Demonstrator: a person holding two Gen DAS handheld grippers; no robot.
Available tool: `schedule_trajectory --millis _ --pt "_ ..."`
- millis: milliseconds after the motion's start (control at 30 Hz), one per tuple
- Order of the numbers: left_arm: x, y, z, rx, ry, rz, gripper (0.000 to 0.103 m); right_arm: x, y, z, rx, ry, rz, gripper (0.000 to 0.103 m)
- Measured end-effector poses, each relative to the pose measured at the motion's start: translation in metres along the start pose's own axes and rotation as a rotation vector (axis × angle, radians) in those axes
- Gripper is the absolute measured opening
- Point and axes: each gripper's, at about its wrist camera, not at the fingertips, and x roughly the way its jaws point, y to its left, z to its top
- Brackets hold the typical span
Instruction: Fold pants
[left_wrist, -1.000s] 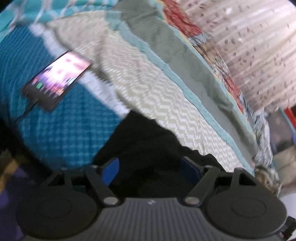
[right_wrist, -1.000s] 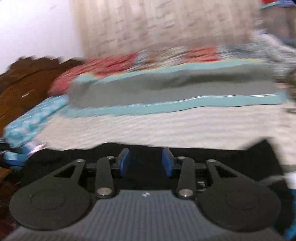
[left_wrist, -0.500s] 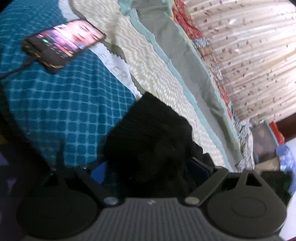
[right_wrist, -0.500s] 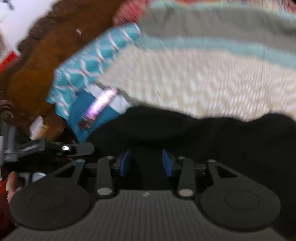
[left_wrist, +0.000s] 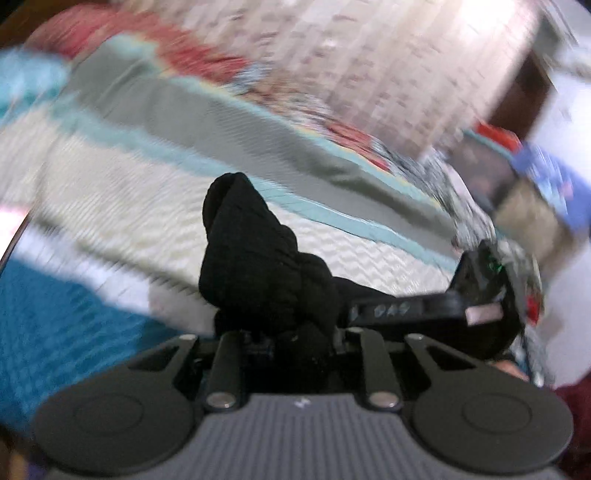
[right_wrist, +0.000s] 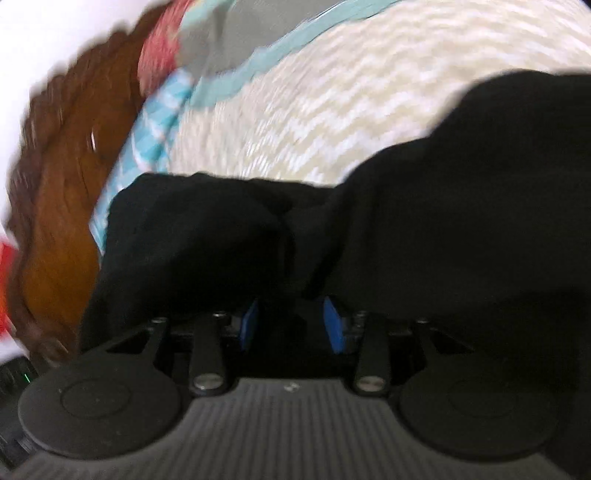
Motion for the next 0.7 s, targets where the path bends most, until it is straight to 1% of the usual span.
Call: schedule_trajectory --millis 67,133,167,200,233,267,333,367,400,433,467,533,567,633,700 --pt "0.01 -0.025 0.0 0.087 0.018 -0.01 0.02 -0.038 -0.017 0.001 0.033 -0.097 0.029 0.045" --pt "0.028 -0.055 -0.001 0.189 0.052 -0.024 0.021 -0.072 -0.033 -0.001 0.058 -0.181 0.013 0.05" --pt "0.039 -0.071 -0.004 0.247 0.075 -0.036 0.022 -0.088 -0.044 -0.002 0.082 -0.217 0.001 0.05" --pt "0.047 -0.085 -0.008 0.292 0.1 -0.055 0.024 -0.099 -0.052 -0.004 0.105 -0.242 -0.002 0.05" --pt "0.059 -0.099 -0.014 0.339 0.137 -0.085 0.034 -0.11 -0.063 -0.006 0.137 -0.268 -0.003 0.051" --pt "0.069 -0.11 -0.021 0.378 0.174 -0.107 0.037 -0.116 -0.072 -0.009 0.163 -0.288 -0.011 0.051" --pt "0.078 -0.127 -0.033 0.428 0.231 -0.099 0.039 -0.126 -0.088 -0.014 0.209 -0.324 -0.036 0.051" --pt "0.076 -0.133 -0.035 0.451 0.235 -0.109 0.043 -0.129 -0.094 -0.017 0.228 -0.334 -0.037 0.051" --pt "0.07 -0.136 -0.035 0.463 0.223 -0.129 0.045 -0.132 -0.098 -0.02 0.244 -0.342 -0.028 0.052" --pt "0.061 -0.136 -0.032 0.465 0.207 -0.152 0.049 -0.137 -0.102 -0.024 0.252 -0.346 -0.019 0.053" --pt "0.055 -0.134 -0.028 0.45 0.194 -0.169 0.052 -0.139 -0.103 -0.026 0.251 -0.35 -0.014 0.054" --pt "0.038 -0.117 -0.015 0.361 0.159 -0.192 0.056 -0.138 -0.1 -0.028 0.233 -0.35 0.005 0.062" --pt "0.028 -0.104 -0.007 0.292 0.14 -0.191 0.057 -0.14 -0.098 -0.027 0.227 -0.349 0.021 0.067" --pt "0.014 -0.075 0.003 0.159 0.105 -0.172 0.059 -0.135 -0.095 -0.024 0.223 -0.343 0.053 0.081" --pt "0.006 -0.04 0.012 -0.005 0.073 -0.141 0.06 -0.131 -0.091 -0.022 0.204 -0.332 0.075 0.085"
